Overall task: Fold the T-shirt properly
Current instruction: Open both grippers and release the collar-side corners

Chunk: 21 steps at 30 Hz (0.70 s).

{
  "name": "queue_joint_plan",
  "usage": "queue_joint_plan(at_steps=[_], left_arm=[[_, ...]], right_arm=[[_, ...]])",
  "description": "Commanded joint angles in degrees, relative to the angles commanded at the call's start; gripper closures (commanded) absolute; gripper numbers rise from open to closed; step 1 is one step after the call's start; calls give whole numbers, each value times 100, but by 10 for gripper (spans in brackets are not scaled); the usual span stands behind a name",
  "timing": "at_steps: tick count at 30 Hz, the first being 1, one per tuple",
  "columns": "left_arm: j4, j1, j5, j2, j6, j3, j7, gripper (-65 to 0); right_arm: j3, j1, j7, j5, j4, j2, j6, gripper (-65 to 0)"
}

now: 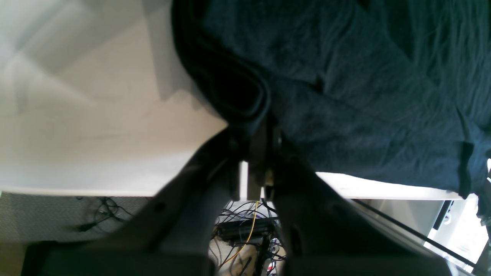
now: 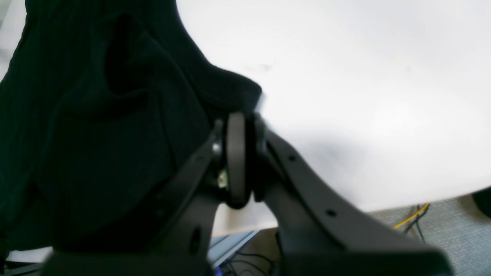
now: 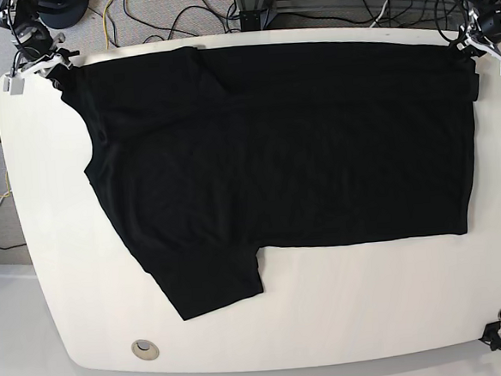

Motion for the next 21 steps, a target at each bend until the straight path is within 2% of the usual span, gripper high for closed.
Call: queue_joint_plan(at_steps=[1,4,6,8,11,12,18,21], left_arm=[[-6,-4,-6,6,-4,-45,14,0],[8,-27,-24,13,-19,-132,124,0],[26,-35,-22,6,-26,-200,69,-103],[56,-57,15,-9,-59,-265,9,-173],[176,-94,23,-15,-94,-381,-37,-194],[86,-20,-65,-44,30,-281,53,-150],[580,-226,75,-103,37,-649,-118,-174],[849,-395,337,-173,67,-737,-247,-182]], right_arm=[[-6,13,-2,-14,7,8,-2,-25],[31,-15,-1,-34,74,-6,-16,-202],[86,-11,18,-65,142,7,-22,-277],[149,-23,33,-37,266,17,-40,-317],[271,-23,31,-15,514,50,-45,-328],[189,7,102,33,199,-17,59,-274],[495,213,128,126,395,50,116,-270],[405,540,118,54,456,126,134,-270]])
